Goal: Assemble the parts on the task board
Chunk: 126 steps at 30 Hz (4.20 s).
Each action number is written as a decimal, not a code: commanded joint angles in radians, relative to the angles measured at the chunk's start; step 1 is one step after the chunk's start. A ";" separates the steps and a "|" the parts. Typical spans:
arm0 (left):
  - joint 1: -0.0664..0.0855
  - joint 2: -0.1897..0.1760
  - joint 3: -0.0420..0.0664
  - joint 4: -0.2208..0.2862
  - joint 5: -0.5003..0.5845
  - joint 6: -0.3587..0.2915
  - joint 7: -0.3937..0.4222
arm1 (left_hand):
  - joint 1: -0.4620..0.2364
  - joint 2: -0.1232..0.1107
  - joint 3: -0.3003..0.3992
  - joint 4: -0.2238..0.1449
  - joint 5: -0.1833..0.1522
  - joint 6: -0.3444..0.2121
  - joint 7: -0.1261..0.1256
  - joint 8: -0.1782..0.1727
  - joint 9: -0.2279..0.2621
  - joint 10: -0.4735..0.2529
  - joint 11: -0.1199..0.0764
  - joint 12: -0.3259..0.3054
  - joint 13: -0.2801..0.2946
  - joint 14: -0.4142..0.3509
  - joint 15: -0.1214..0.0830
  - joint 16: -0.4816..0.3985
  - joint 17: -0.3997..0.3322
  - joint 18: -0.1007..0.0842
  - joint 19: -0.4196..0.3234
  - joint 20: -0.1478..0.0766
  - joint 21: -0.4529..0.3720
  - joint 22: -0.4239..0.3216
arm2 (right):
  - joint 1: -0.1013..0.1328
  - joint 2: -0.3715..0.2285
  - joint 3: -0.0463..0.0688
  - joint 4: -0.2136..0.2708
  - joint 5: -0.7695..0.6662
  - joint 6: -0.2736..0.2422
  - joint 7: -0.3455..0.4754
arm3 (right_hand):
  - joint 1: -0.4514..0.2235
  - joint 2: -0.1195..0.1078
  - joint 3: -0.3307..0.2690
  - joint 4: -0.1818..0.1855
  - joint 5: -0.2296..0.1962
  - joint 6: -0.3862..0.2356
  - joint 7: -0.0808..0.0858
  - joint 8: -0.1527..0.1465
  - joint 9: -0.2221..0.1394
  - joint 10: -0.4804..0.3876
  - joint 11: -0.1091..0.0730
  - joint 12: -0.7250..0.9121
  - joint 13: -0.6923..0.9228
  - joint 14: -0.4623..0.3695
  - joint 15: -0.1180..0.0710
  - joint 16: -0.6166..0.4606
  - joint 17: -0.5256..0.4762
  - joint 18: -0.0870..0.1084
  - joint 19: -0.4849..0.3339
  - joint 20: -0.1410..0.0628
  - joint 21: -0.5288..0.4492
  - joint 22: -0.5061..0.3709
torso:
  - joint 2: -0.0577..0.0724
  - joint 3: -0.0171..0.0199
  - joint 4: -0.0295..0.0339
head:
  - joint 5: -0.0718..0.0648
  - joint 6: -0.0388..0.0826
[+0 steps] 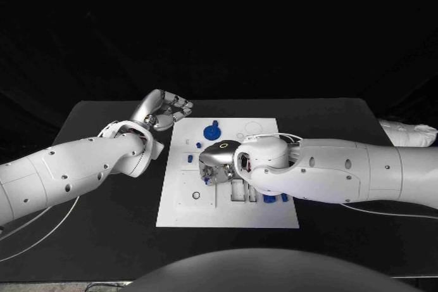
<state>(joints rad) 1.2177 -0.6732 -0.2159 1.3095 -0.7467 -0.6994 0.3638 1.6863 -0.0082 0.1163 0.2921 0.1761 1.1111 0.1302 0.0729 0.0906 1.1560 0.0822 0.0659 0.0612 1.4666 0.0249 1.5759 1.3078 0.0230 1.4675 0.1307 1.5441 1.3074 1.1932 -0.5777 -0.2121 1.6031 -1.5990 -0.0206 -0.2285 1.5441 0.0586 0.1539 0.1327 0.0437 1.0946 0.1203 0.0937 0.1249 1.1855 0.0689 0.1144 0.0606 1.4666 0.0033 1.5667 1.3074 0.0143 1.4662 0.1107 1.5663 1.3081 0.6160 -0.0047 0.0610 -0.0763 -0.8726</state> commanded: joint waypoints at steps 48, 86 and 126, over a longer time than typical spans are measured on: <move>0.001 0.006 0.001 -0.003 -0.003 0.016 0.005 | 0.005 0.002 0.011 0.000 -0.004 0.009 -0.001 -0.002 0.002 0.005 0.001 -0.004 0.000 0.104 -0.005 -0.005 0.263 -0.017 0.086 -0.005 0.004 0.255 | -0.001 -0.004 0.000 0.017 -0.051 0.017 -0.047 | -0.060 -0.109 -0.029 0.010 0.004 -0.410 -0.024 -0.039 -0.066 -0.153 0.059 -0.051 0.002 0.104 0.055 0.004 0.263 -0.014 0.105 0.040 0.005 0.263 | 0.000 0.0001 0.0004 | -0.005 0.000; -0.002 0.010 0.000 -0.006 -0.003 0.005 0.020 | 0.003 -0.001 0.011 0.001 -0.004 0.006 0.000 -0.003 0.001 0.004 0.002 -0.004 -0.001 0.104 -0.005 -0.005 0.263 -0.017 0.085 -0.005 0.003 0.255 | 0.070 -0.302 -0.001 0.091 -0.010 -0.199 0.063 | -0.103 -0.066 -0.073 0.029 0.004 -0.166 0.037 0.051 -0.005 -0.205 0.057 0.050 0.020 0.104 0.057 0.004 0.263 -0.014 0.105 0.053 0.005 0.263 | 0.000 -0.0010 -0.0014 | -0.016 0.000; -0.002 0.006 0.001 -0.006 -0.005 0.011 0.015 | 0.003 -0.001 0.011 0.001 -0.004 0.006 0.000 -0.003 0.001 0.004 0.002 -0.004 -0.001 0.104 -0.005 -0.005 0.263 -0.017 0.085 -0.005 0.003 0.255 | 0.026 -0.255 -0.001 0.042 -0.110 -0.077 -0.062 | -0.013 0.016 -0.010 0.009 0.005 -0.062 -0.006 0.049 -0.012 -0.033 0.000 0.056 0.001 0.104 0.004 0.004 0.263 -0.014 0.105 0.011 0.005 0.263 | -0.001 0.0000 -0.0008 | -0.018 0.000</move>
<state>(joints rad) 1.2150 -0.6691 -0.2161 1.3021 -0.7475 -0.6962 0.3703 1.6863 -0.0082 0.1243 0.2924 0.1761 1.1111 0.1303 0.0729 0.0906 1.1560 0.0823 0.0659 0.0612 1.4666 0.0249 1.5759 1.3078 0.0230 1.4674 0.1307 1.5441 1.3074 1.2216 -0.8343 -0.2123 1.6446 -1.6696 -0.0873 -0.2719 1.5131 0.0694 0.1379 0.1433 0.0482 1.0226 0.1152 0.1356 0.1078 1.1439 0.0692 0.1728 0.0625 1.4665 0.0130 1.5667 1.3073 0.0143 1.4662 0.1285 1.5663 1.3077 0.6155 -0.0050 0.0602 -0.0922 -0.8726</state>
